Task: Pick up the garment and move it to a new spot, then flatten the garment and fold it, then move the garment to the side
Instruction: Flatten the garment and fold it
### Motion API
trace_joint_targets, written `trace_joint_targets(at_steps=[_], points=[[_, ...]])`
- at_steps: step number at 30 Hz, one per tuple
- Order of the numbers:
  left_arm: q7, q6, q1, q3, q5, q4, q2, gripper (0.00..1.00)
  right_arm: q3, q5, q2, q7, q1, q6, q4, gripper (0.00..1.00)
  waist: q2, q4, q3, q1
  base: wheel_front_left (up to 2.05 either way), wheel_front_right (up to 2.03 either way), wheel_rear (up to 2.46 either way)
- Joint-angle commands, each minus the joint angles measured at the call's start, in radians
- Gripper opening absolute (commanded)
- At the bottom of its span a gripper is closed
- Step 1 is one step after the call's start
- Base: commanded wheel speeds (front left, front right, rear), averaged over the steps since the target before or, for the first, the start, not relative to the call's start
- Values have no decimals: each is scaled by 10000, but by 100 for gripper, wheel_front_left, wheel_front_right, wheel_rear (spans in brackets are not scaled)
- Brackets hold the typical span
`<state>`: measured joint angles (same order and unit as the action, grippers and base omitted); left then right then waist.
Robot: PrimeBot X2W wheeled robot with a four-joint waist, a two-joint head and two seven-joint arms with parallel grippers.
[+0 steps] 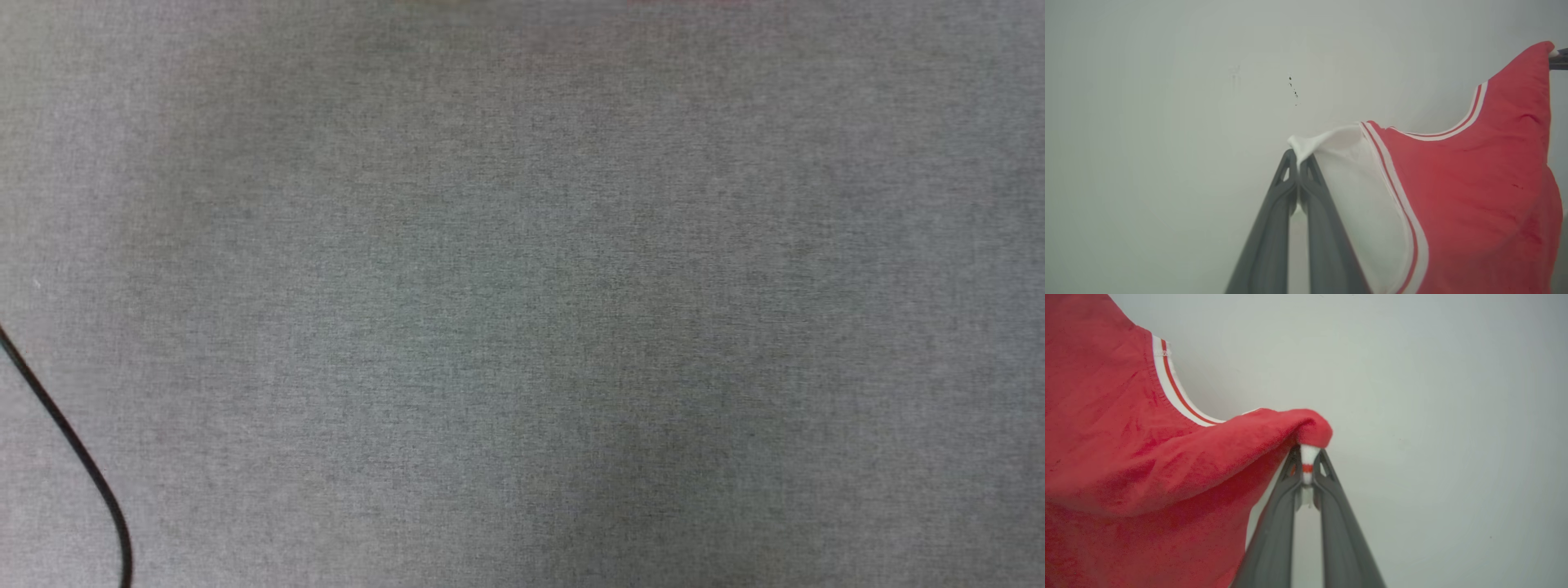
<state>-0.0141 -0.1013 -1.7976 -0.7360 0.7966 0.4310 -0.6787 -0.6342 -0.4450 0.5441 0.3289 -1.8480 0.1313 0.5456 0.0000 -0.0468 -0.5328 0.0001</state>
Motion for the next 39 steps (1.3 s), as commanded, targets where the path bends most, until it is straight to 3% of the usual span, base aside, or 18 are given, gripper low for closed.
trace_joint_targets(at_steps=[1,8,16,23,27,31,32,39], points=[[139,-56,-253,37,17,196,76,0,-30,88,-147,-189,-396,-10,246,0,0,-35,-47,-1,0,0,0],[486,-237,-514,-168,203,1087,106,0,-653,194,-722,-1107,-1067,-9,1553,0,0,7,-169,-1,0,0,0],[1069,-276,566,-718,770,1526,160,0,-1571,-362,-886,-1970,32,-9,2611,0,0,62,-197,-1,0,0,0],[2145,-281,2911,-1417,1459,1399,-74,0,-2533,-1016,-1088,-3135,2043,-9,3117,0,0,174,182,-1,0,0,0],[2560,-278,4688,-1710,1645,1124,-148,0,-3017,-1459,-897,-3714,3429,-10,3018,0,0,138,669,-1,0,0,0],[2741,122,6727,-1759,1853,412,-307,0,-3488,-1931,-564,-4114,5049,-10,2575,0,0,138,1325,-1,0,0,0],[2795,546,8282,-1721,1942,-419,-538,0,-3780,-2243,-269,-4258,6305,-9,2117,0,0,105,1839,-1,0,0,0],[2803,1361,11892,-1015,2022,-2199,-698,0,-3571,-2567,557,-4676,9091,-10,1235,0,0,7,2816,-1,0,0,0]])
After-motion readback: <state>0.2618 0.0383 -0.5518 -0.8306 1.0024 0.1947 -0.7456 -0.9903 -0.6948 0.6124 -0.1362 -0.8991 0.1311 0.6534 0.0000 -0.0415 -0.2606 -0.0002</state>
